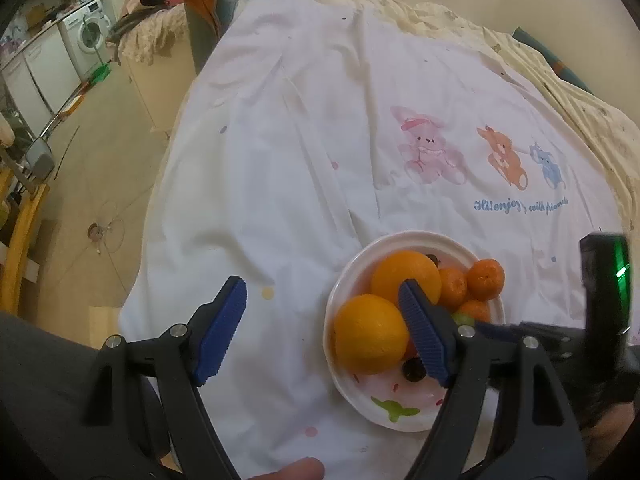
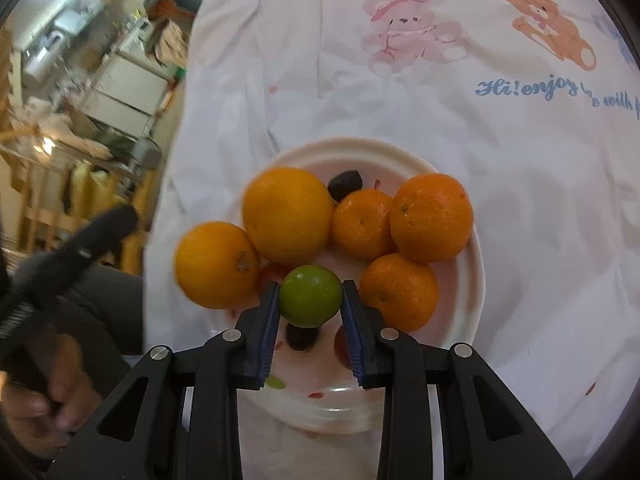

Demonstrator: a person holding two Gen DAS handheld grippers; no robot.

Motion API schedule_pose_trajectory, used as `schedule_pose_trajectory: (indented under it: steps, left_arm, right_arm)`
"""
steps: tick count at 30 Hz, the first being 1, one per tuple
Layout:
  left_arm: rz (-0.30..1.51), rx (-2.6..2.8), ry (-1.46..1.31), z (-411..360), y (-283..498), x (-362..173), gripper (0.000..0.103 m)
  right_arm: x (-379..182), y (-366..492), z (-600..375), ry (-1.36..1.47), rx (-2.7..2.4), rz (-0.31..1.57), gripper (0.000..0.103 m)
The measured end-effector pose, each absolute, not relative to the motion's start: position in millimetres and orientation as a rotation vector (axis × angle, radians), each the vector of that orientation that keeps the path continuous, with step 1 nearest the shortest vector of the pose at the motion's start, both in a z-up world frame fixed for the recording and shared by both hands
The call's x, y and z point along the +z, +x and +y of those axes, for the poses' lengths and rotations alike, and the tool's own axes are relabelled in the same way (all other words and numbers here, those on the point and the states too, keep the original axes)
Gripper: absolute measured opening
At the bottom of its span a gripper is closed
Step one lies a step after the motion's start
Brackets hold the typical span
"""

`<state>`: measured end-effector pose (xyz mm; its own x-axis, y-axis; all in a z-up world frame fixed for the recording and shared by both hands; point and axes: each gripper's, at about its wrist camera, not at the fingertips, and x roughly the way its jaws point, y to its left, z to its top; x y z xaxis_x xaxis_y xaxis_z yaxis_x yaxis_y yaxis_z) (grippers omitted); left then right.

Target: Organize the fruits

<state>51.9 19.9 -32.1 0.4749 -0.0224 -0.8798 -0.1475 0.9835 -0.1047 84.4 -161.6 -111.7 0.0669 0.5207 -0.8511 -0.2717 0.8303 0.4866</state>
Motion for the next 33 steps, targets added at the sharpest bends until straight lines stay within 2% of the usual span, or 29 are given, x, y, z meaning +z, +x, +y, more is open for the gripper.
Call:
schedule_pose_trajectory:
  steps: [5,10,11,13,14,20,22,24,26,30,33]
  left_arm:
    - [1.084,0.075,-0.207,25,52,-33,0.076]
    - [1.086,0.082,-0.216,27,52,-34,0.079]
    - [1.086,0.084,-0.217,28,52,-34,0.084]
    - [1.079,0.083,-0.223,29,51,-33,0.087]
    - [1.078,0.082,-0.223,29,51,-32,0.088]
    - [1.057,0.055,-0.202,30,38,-24,0.088]
    - [1.027,0.042,-0.193,29,30,-17,0.094]
    - [1.006,0.035,-0.187,27,21,-12,0.102]
    - [0.988,0.032,-0.165,23,12,-9,0.102]
    - [0.935,0.043,-0.097,10,-7,-2,0.102]
    - [0.89,0.061,-0.081,7,-21,2,0.102]
  right_arm:
    - [-111,74,-150,0.106,0.587,1.351,0.034]
    - [-108,73,-151,0.121,0.606,1.353,0.036]
    - [-107,72,-151,0.128,0.613,1.352,0.038]
    - [-102,70,-153,0.153,0.634,1.334,0.059]
    - [-100,69,-155,0.162,0.641,1.325,0.062]
    - [-68,59,-190,0.262,0.608,1.221,0.066]
    - [-51,51,-205,0.281,0.56,1.148,0.081]
    - [-35,39,-213,0.251,0.505,1.078,0.086]
    - [-21,25,-214,0.189,0.463,1.018,0.087]
    - [-9,-6,-216,0.125,0.381,0.914,0.101]
    - [-8,-26,-219,0.12,0.34,0.876,0.103]
